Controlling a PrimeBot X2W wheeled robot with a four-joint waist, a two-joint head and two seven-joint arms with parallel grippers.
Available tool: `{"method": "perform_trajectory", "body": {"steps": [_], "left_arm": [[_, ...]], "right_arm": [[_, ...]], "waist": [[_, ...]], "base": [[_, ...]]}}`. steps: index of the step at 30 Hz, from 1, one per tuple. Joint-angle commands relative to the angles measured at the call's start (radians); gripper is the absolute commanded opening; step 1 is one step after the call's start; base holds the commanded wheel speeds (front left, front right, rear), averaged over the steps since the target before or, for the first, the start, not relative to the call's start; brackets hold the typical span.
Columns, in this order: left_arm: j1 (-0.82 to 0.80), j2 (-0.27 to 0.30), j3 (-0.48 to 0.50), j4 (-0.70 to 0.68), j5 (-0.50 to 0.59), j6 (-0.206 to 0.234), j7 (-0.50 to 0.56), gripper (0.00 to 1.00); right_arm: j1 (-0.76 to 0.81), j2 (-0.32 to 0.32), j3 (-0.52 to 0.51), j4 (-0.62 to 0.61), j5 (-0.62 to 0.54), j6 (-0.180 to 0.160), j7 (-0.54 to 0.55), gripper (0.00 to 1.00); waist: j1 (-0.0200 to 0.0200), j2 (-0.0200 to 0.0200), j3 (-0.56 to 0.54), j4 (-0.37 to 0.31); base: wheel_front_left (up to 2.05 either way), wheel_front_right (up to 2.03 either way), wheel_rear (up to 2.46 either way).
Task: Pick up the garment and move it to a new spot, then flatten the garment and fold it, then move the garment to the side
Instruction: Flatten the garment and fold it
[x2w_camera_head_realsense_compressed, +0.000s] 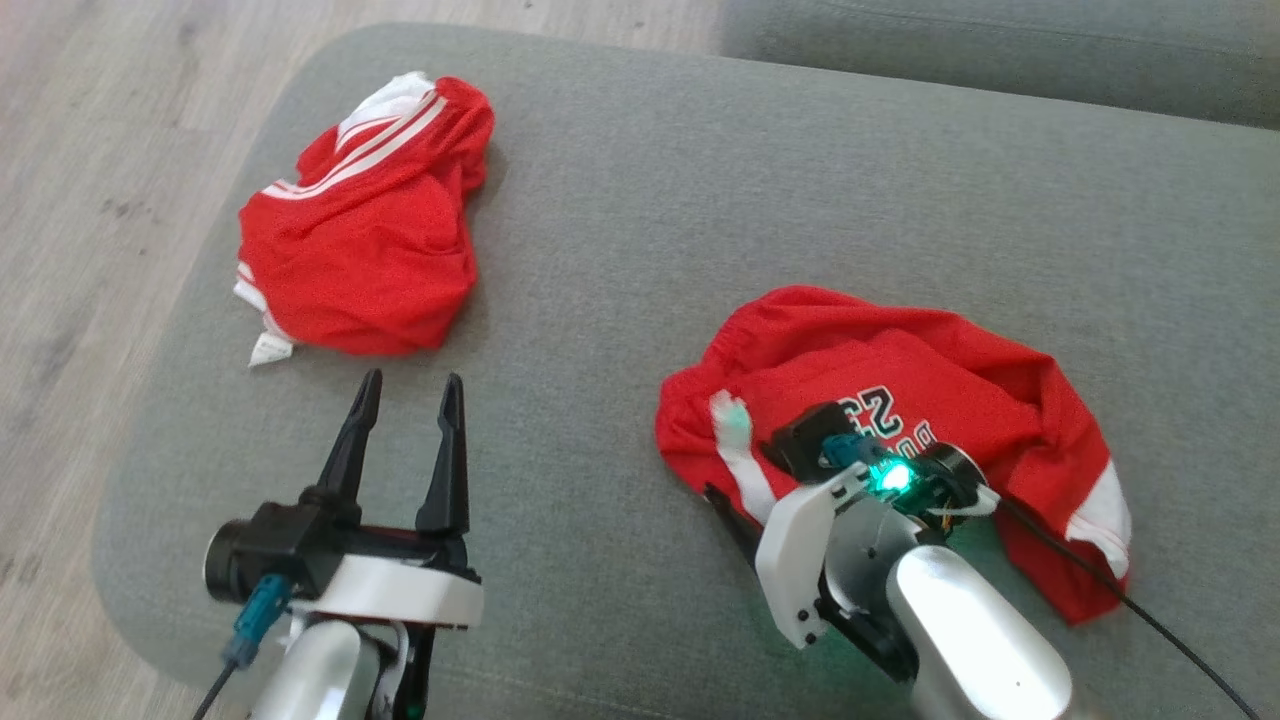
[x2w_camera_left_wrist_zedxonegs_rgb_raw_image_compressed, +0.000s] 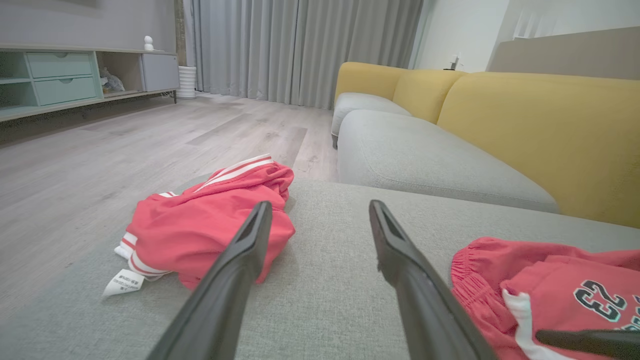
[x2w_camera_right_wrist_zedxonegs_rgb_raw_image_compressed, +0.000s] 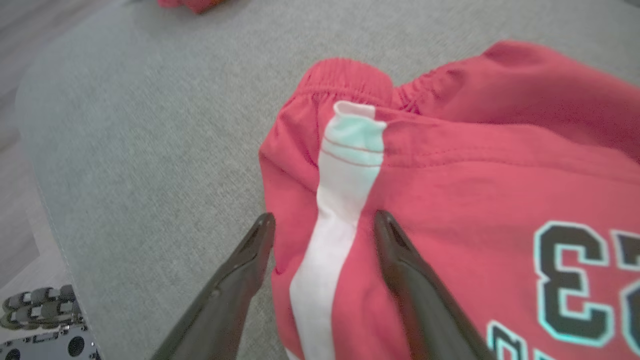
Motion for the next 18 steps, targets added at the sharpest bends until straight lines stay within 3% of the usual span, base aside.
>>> {"method": "perform_trajectory", "body": {"steps": [1, 2, 3, 4, 9, 18], "left_arm": [[-0.045, -0.002, 0.053, -0.024, 0.012, -0.009, -0.01, 1.0], [-0.044, -0.007, 0.057, -0.021, 0.016, -0.012, -0.01, 1.0], [-0.044, -0.007, 0.057, -0.021, 0.016, -0.012, -0.01, 1.0], [-0.043, -0.016, 0.067, -0.017, 0.023, -0.019, -0.01, 1.0], [-0.037, -0.028, 0.09, -0.013, 0.038, -0.029, -0.01, 1.0], [-0.016, -0.035, 0.144, -0.013, 0.064, -0.046, -0.01, 1.0]], "right_arm": [[-0.036, 0.003, 0.017, -0.011, -0.006, -0.001, 0.021, 1.0], [-0.039, 0.003, 0.014, -0.002, 0.0, -0.001, 0.028, 0.79], [-0.039, 0.003, 0.014, -0.002, 0.0, -0.001, 0.028, 0.79], [-0.04, 0.003, 0.005, 0.002, 0.006, -0.001, 0.034, 0.0], [-0.025, 0.003, -0.03, -0.036, 0.025, -0.001, 0.017, 0.0], [0.068, 0.003, -0.157, -0.223, 0.059, -0.001, -0.048, 0.0]], "waist": [[-0.0002, 0.0, 0.006, 0.011], [-0.0002, 0.0, 0.006, 0.013], [-0.0002, 0.0, 0.006, 0.013], [-0.0002, 0.0, 0.006, 0.014], [-0.0002, 0.0, 0.005, 0.005], [-0.0002, 0.0, -0.005, -0.066]], "base": [[0.0, 0.0, 0.0], [0.0, 0.0, 0.0], [0.0, 0.0, 0.0], [0.0, 0.0, 0.0], [0.0, 0.0, 0.0], [0.0, 0.0, 0.0]]}}
